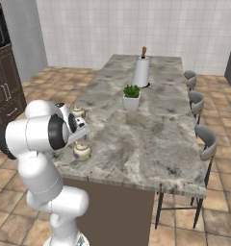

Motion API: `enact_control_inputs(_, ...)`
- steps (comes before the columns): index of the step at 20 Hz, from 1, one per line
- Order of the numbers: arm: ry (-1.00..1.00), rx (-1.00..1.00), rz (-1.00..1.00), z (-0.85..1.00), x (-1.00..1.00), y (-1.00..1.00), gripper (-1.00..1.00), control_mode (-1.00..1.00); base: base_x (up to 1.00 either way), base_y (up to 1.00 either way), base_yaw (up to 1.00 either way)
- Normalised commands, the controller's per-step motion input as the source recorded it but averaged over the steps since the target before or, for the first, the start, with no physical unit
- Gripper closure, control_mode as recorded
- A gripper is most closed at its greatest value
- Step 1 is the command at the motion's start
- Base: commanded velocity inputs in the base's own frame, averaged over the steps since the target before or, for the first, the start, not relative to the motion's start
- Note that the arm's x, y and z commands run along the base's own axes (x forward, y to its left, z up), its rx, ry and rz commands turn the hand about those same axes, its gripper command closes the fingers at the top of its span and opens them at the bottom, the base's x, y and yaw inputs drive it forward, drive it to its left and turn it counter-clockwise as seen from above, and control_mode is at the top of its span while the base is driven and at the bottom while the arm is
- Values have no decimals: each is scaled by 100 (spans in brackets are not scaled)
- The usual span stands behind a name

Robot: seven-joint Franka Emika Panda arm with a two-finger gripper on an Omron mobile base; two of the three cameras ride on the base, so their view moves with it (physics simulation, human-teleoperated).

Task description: Pick the teapot and teapot and place them in the sink. Then turn on the water.

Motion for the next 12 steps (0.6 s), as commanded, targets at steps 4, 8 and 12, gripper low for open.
enact_control_inputs(4,0,0,0,0,-8,-8,-100,-100,0,0,0)
enact_control_inputs(8,0,0,0,-2,-10,0,-100,-100,0,0,0)
enact_control_inputs(12,0,0,0,-5,-18,0,100,-100,0,0,0)
